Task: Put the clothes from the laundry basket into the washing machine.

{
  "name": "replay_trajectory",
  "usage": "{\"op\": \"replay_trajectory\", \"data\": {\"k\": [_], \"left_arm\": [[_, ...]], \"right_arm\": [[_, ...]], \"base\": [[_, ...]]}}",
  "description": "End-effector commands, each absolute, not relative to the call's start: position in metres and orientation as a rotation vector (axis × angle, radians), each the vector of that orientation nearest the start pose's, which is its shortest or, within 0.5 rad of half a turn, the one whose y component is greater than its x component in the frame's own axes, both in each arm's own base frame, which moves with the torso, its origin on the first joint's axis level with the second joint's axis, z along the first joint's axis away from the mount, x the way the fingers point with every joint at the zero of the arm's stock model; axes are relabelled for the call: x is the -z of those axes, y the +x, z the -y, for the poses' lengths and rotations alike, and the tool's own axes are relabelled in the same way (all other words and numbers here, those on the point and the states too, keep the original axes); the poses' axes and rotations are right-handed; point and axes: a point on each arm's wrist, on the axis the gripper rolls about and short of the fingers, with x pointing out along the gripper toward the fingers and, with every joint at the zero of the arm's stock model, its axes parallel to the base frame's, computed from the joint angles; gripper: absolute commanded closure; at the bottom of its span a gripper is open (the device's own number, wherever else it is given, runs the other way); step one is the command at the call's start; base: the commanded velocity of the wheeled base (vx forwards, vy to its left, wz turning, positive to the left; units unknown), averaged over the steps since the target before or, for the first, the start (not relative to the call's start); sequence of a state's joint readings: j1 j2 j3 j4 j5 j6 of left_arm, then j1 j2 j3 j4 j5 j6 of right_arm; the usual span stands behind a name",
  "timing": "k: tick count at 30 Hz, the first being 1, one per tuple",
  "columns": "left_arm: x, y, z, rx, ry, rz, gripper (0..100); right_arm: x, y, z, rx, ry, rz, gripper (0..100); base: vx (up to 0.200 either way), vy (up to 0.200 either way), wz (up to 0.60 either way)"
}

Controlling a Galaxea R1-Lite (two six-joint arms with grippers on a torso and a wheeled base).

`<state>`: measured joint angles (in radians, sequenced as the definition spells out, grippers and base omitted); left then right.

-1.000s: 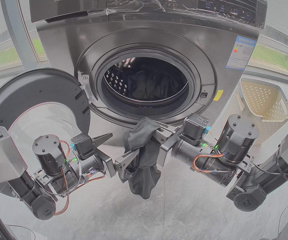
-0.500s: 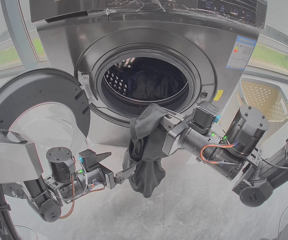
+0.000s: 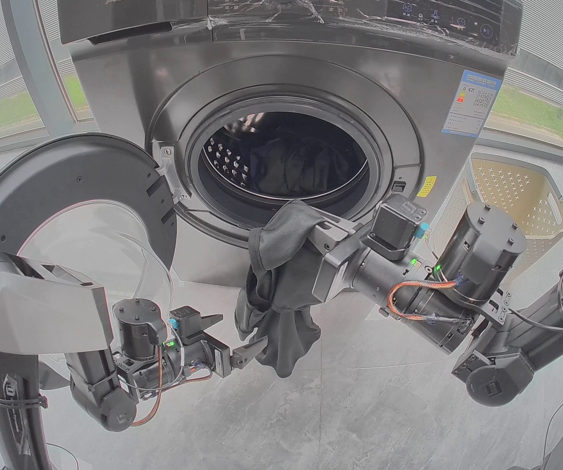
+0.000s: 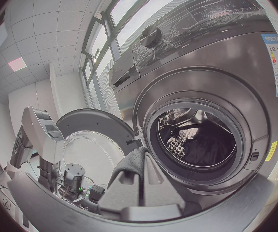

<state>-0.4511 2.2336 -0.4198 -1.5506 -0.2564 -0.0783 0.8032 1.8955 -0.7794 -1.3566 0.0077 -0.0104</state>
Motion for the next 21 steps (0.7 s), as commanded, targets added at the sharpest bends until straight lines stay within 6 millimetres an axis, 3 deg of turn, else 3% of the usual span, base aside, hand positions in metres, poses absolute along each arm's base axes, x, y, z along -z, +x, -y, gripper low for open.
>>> {"op": "replay_trajectory", "data": {"k": [1, 12, 13, 21], "left_arm": [[-0.005, 0.301, 0.146, 0.676, -0.047, -0.294, 0], [0.005, 0.327, 0.157, 0.665, -0.04, -0.234, 0], [0.005, 0.328, 0.157, 0.664, -0.038, -0.232, 100], [-0.004, 0.338, 0.163, 0.669, -0.043, -0.169, 100]], "right_arm": [[-0.186, 0.234, -0.245, -0.811, 0.088, 0.237, 100], [-0.188, 0.23, -0.245, -0.818, 0.092, 0.242, 100], [-0.188, 0.23, -0.245, -0.818, 0.091, 0.241, 100], [-0.187, 0.229, -0.245, -0.82, 0.093, 0.237, 100]], "base": [[0.0, 0.0, 0.0], [0.0, 0.0, 0.0], [0.0, 0.0, 0.0], [0.0, 0.0, 0.0]]}}
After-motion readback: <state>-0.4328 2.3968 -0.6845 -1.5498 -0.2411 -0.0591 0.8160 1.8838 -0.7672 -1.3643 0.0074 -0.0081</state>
